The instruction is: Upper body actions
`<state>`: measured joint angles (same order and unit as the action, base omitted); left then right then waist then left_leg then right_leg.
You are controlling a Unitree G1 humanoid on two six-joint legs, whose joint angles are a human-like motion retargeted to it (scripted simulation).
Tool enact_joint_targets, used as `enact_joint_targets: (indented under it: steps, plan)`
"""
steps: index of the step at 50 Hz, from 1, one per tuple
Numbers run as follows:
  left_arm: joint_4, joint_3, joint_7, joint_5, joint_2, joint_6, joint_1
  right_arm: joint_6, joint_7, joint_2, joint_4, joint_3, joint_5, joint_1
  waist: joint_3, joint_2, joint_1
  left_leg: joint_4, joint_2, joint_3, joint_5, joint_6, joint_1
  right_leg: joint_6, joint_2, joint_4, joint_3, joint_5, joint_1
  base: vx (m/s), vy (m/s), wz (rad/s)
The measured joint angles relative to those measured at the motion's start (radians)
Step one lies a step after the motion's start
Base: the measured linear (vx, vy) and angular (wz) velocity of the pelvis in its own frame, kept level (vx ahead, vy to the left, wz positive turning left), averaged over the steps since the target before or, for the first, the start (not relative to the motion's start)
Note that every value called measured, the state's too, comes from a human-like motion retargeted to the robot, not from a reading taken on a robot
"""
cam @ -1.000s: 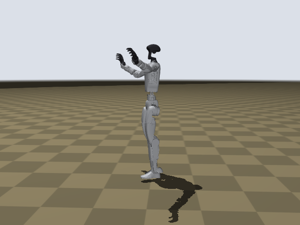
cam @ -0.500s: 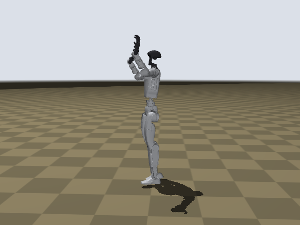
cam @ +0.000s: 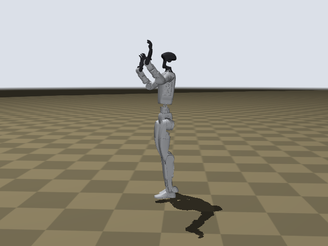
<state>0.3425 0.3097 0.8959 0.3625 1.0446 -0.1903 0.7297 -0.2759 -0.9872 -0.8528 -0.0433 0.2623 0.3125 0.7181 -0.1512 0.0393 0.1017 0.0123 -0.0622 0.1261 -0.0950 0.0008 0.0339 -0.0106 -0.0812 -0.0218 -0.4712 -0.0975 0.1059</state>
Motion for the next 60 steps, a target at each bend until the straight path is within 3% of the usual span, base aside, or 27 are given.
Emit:
enact_joint_targets:
  steps: [6, 10, 14, 23, 28, 33, 37, 40, 45, 48, 53, 60]
  plan:
    - [-0.24, -0.15, -0.027, 0.259, 0.09, -0.017, 0.082, -0.006, 0.021, -0.216, 0.241, -0.151, 0.314, 0.055, -0.008, 0.0, 0.002, -0.001, 0.0, 0.003, -0.001, 0.0, -0.001, 0.001, 0.002, 0.0, 0.003, 0.0, -0.002, 0.0, 0.0, 0.0]
    - [-0.385, -0.24, -0.019, 0.46, 0.138, -0.027, 0.138, 0.084, 0.07, -0.353, 0.376, -0.237, 0.554, 0.119, -0.012, 0.0, 0.0, -0.001, 0.001, 0.002, -0.001, 0.0, -0.002, 0.001, 0.003, -0.001, 0.003, 0.001, 0.0, 0.0, 0.0, 0.0]
    - [-0.451, -0.291, 0.001, 0.589, 0.15, -0.02, 0.176, 0.181, -0.001, -0.384, 0.438, -0.266, 0.697, 0.155, -0.005, -0.004, -0.003, 0.0, 0.001, 0.002, -0.002, 0.001, -0.007, 0.003, 0.005, 0.0, 0.006, 0.001, 0.004, 0.0, 0.0, 0.0]
    - [-0.28, -0.143, -0.076, 0.363, 0.045, 0.052, 0.042, 0.101, 0.031, -0.177, 0.176, -0.126, 0.423, 0.01, 0.001, -0.001, -0.006, 0.0, 0.003, 0.008, -0.001, 0.001, -0.008, 0.006, 0.005, 0.0, 0.01, -0.002, 0.001, 0.0, 0.0, 0.0]
    - [-0.138, -0.041, -0.132, 0.142, -0.038, 0.114, -0.037, 0.124, 0.013, -0.031, -0.053, -0.053, 0.282, -0.036, 0.0, 0.003, -0.011, -0.001, 0.001, 0.006, 0.0, 0.001, -0.011, 0.007, 0.004, 0.0, 0.008, -0.003, 0.004, 0.0, 0.0, 0.0]
    - [-0.062, 0.051, -0.238, -0.072, -0.114, 0.158, -0.081, 0.163, 0.154, 0.089, -0.112, 0.008, 0.023, -0.051, 0.004, 0.005, -0.012, 0.0, -0.001, 0.003, 0.001, 0.001, -0.016, 0.007, 0.003, 0.0, 0.004, -0.002, 0.011, 0.0, 0.0, 0.0]
    - [-0.022, 0.093, -0.366, -0.23, -0.15, 0.202, -0.085, 0.067, 0.168, 0.129, -0.078, 0.022, -0.122, -0.057, 0.004, 0.004, -0.009, 0.0, -0.002, 0.0, 0.002, 0.001, -0.016, 0.007, 0.003, -0.001, 0.001, -0.001, 0.014, 0.0, 0.0, 0.0]
    - [-0.029, 0.093, -0.384, -0.264, -0.139, 0.167, -0.089, 0.024, 0.086, 0.105, -0.036, 0.004, -0.069, -0.056, 0.004, 0.002, -0.005, -0.001, -0.001, -0.001, 0.003, 0.001, -0.015, 0.006, 0.003, -0.001, 0.001, -0.001, 0.013, 0.0, 0.0, 0.0]
    - [-0.118, 0.051, -0.266, -0.087, -0.099, 0.07, -0.081, 0.025, 0.022, 0.021, 0.084, -0.048, 0.125, -0.042, 0.006, 0.003, -0.005, -0.001, -0.001, 0.0, 0.003, 0.001, -0.014, 0.007, 0.004, -0.001, 0.001, -0.001, 0.012, 0.0, 0.0, 0.0]
    - [-0.233, 0.0, -0.207, 0.082, -0.062, 0.006, -0.059, -0.027, -0.001, -0.045, 0.187, -0.108, 0.252, -0.012, 0.005, 0.005, -0.003, -0.001, -0.001, -0.001, 0.003, 0.001, -0.013, 0.007, 0.003, -0.001, 0.001, -0.001, 0.011, 0.0, 0.0, 0.0]
    - [-0.456, -0.083, -0.217, 0.278, 0.01, -0.05, -0.014, -0.088, 0.042, -0.153, 0.354, -0.211, 0.44, 0.055, 0.004, 0.006, -0.001, -0.001, -0.002, 0.0, 0.002, 0.001, -0.013, 0.007, 0.003, -0.002, 0.003, -0.001, 0.01, 0.0, 0.0, 0.0]
    - [-0.652, -0.149, -0.164, 0.519, 0.051, -0.028, 0.039, 0.051, 0.046, -0.211, 0.504, -0.297, 0.633, 0.139, 0.004, -0.001, 0.002, -0.001, -0.001, 0.002, 0.0, 0.002, -0.017, 0.007, 0.005, -0.001, 0.006, -0.001, 0.012, 0.0, 0.0, 0.0]
